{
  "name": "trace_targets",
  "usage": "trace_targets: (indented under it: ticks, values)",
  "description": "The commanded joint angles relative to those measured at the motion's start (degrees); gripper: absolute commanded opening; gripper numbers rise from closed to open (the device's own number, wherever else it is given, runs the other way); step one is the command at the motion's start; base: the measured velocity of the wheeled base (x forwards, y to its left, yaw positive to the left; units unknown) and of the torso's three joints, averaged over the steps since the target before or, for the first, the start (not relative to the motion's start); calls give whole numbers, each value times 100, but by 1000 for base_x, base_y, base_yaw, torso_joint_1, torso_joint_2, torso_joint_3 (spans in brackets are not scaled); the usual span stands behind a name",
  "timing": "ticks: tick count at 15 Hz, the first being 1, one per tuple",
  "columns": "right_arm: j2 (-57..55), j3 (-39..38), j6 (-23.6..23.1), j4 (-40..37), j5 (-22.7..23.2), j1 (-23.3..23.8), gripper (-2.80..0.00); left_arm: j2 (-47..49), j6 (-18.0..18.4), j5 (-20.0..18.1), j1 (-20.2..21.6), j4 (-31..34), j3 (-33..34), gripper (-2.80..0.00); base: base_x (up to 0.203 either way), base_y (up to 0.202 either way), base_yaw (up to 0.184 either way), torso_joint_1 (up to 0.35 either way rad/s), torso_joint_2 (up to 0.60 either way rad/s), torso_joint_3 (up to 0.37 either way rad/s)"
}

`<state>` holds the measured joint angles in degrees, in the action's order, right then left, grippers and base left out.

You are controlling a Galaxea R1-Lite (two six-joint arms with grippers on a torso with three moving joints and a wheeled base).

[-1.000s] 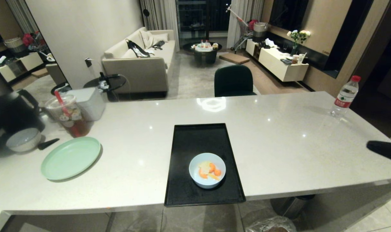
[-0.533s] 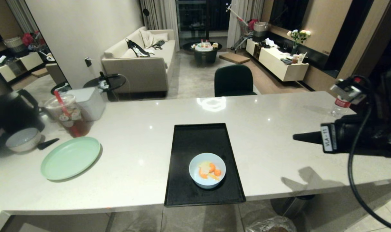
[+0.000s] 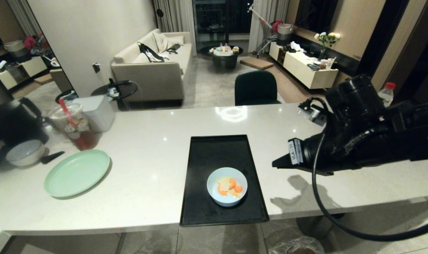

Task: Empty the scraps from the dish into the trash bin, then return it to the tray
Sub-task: Pick up the bowl with leftover food

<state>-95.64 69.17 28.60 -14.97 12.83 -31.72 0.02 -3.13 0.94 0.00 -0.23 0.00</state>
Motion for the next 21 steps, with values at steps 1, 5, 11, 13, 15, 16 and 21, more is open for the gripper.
trace_targets:
  ticks: [1,5,11,13,15,16,21]
  values:
    - [-347,229,113,-23,-48,-145,0,6,-3,3,0,-4,0,-280,0,0,0,0,0,0]
    - [-915,790,320,-19,-166,-140,0,6,-3,3,0,-4,0,-280,0,0,0,0,0,0]
    - [-1794,1001,348,21,-333,-139,0,6,-3,3,0,-4,0,-280,0,0,0,0,0,0]
    - [-2009,1002,343,50,-334,-141,0,6,-3,3,0,-4,0,-280,0,0,0,0,0,0]
    - [-2172,1011,339,59,-338,-141,0,6,-3,3,0,-4,0,-280,0,0,0,0,0,0]
    - [-2243,1049,339,44,-342,-141,0,6,-3,3,-4,-4,0,-280,0,0,0,0,0,0]
    - [-2585,1255,351,37,-334,-161,0,6,-3,3,0,-4,0,-280,0,0,0,0,0,0]
